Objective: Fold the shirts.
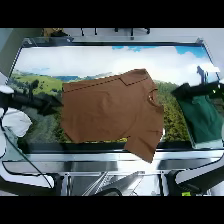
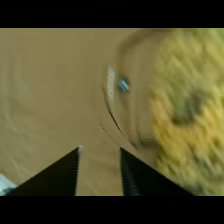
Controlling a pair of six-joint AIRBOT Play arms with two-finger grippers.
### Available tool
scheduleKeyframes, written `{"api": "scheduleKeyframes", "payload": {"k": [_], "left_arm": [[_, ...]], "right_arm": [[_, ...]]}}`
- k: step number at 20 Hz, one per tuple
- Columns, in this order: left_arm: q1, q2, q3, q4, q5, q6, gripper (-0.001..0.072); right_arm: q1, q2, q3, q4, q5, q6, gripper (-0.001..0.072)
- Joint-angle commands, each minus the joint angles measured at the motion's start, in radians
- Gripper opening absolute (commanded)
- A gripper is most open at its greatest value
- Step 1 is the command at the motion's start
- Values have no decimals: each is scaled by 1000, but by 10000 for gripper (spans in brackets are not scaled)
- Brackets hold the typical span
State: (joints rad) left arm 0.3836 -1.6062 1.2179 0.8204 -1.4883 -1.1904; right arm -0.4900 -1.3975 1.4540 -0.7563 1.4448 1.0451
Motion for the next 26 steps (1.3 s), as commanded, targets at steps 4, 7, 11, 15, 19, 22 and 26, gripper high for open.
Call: {"api": "scheduleKeyframes", "payload": {"k": [4,7,11,15,19,22,26], "left_arm": [[116,176,-419,-3,104,83,677],[144,229,-504,-2,155,93,677],[144,280,-589,-4,223,109,677],[79,283,-650,-8,286,109,677],[-13,283,-663,-31,385,109,675],[-66,284,-663,-64,447,109,64],[-83,285,-659,-62,435,109,17]], "right_arm": [[-29,119,-369,-192,-92,28,356],[6,119,-469,-182,-140,4,355],[54,119,-539,-181,-174,2,355],[121,120,-553,-151,-171,-2,354],[166,120,-553,-137,-172,-6,353],[167,120,-553,-137,-142,-7,218],[166,154,-553,-137,-105,-18,38]]}}
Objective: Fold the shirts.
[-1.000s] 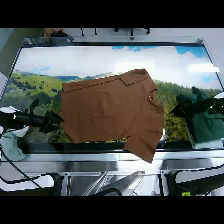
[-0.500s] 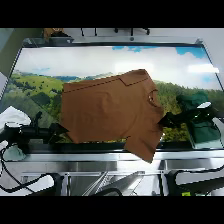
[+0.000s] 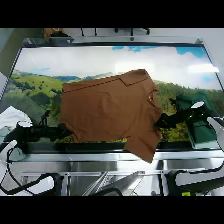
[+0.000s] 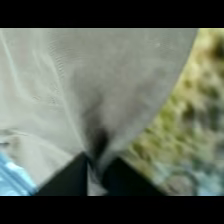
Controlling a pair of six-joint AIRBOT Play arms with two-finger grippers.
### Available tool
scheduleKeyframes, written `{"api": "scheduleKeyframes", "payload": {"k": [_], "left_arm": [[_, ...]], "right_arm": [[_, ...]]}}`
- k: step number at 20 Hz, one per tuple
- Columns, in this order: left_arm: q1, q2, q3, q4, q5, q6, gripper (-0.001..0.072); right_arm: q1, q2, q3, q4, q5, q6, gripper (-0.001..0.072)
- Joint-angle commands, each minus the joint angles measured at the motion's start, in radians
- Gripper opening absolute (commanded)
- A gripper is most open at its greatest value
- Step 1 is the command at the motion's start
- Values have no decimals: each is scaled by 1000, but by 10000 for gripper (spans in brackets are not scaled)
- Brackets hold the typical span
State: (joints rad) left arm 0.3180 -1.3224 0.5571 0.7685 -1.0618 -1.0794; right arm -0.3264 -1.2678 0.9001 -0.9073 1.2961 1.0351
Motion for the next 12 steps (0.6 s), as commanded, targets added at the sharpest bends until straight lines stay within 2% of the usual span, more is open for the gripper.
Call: {"api": "scheduleKeyframes", "payload": {"k": [1,4,5,9,12], "left_arm": [[-11,1,16,-11,-14,-2,17],[20,70,118,-49,-138,-2,15],[27,116,169,-91,-172,-2,15],[61,348,462,-378,-257,-14,14],[63,466,737,-454,-252,-39,15]], "right_arm": [[2,52,3,14,43,-11,14],[-4,156,52,42,48,-11,13],[-14,195,92,110,48,-16,13],[-83,344,345,556,55,-122,13],[-116,435,603,775,45,-177,15]]}}
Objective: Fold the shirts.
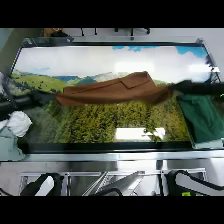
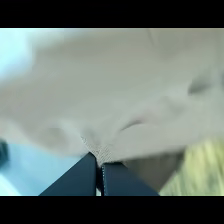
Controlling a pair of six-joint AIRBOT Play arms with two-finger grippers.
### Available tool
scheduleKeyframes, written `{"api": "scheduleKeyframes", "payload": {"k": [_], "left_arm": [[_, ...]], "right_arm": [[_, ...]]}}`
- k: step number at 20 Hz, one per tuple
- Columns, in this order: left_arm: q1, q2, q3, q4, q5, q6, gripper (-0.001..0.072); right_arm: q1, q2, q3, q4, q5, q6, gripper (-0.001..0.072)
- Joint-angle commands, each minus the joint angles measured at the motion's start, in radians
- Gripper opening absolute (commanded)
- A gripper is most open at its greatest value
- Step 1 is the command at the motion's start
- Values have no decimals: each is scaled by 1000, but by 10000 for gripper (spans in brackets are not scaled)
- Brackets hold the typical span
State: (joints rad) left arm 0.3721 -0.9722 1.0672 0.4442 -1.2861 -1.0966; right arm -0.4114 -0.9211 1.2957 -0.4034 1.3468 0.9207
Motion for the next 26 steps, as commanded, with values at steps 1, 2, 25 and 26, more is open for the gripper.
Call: {"api": "scheduleKeyframes", "payload": {"k": [1,2,25,26], "left_arm": [[9,142,317,-129,-18,-32,15],[9,164,411,-126,-4,-38,15],[-269,-798,589,506,169,-83,17],[-270,-867,648,505,177,-84,16]], "right_arm": [[-33,112,291,267,-32,-62,15],[-43,135,378,248,-57,-65,15],[221,-678,442,-176,-261,-27,15],[226,-729,445,-175,-318,-27,14]]}}
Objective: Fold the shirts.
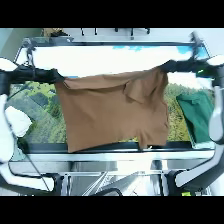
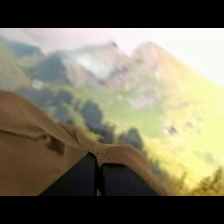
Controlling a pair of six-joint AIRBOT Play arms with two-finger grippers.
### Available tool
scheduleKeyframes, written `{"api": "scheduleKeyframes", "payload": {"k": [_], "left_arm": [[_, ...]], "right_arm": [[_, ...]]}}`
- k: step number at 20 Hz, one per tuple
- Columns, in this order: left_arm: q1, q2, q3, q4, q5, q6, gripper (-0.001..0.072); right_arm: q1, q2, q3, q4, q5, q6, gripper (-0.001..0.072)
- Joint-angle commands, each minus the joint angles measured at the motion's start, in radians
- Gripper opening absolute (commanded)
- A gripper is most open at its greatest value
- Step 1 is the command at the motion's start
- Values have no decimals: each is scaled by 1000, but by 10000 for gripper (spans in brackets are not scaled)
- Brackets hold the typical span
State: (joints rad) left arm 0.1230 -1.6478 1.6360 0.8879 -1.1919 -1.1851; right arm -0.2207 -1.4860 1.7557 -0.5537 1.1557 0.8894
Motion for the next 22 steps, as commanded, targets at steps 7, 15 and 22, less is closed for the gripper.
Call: {"api": "scheduleKeyframes", "payload": {"k": [7,15,22], "left_arm": [[-21,-418,417,64,14,-37,16],[-11,-414,296,90,-111,-66,16],[-67,-414,209,198,-2,-65,17]], "right_arm": [[29,-287,89,19,-267,-55,14],[7,-198,91,-359,-97,30,14],[14,-223,22,-378,-71,39,15]]}}
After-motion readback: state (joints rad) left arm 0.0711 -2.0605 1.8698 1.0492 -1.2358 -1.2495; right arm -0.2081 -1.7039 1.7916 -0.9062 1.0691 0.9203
